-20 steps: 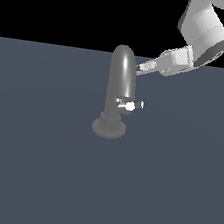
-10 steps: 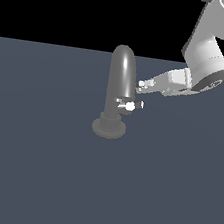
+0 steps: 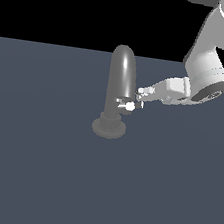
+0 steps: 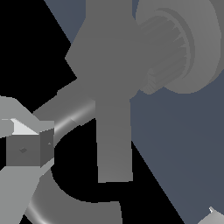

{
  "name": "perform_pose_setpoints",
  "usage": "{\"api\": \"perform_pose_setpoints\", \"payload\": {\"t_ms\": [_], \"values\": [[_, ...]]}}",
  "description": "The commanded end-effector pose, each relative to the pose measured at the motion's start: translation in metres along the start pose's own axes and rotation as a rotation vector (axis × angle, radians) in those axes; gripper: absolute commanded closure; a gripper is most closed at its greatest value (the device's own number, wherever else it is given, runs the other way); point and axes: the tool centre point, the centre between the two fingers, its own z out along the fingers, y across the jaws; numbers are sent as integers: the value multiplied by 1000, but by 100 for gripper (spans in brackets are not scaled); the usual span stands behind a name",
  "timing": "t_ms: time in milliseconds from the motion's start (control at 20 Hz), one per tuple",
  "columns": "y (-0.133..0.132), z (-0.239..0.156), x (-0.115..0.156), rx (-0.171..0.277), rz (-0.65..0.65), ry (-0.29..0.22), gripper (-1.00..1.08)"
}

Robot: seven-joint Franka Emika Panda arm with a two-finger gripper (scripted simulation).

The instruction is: Turn on the faucet by rotating a designated handle.

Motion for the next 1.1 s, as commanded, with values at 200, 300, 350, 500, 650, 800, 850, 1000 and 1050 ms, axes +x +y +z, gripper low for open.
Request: {"api": "perform_pose_setpoints", "payload": {"t_ms": [200, 300, 350, 500, 650, 800, 850, 1000, 1050], "values": [[0, 0, 0, 0, -1, 0, 108], [2, 0, 6, 0, -1, 0, 108], [3, 0, 9, 0, -1, 0, 108], [6, 0, 20, 0, -1, 0, 108], [9, 0, 31, 0, -1, 0, 108], [13, 0, 42, 0, -1, 0, 108], [14, 0, 46, 0, -1, 0, 108], [16, 0, 54, 0, -1, 0, 108], [16, 1, 32, 4, -33, 12, 108]]}}
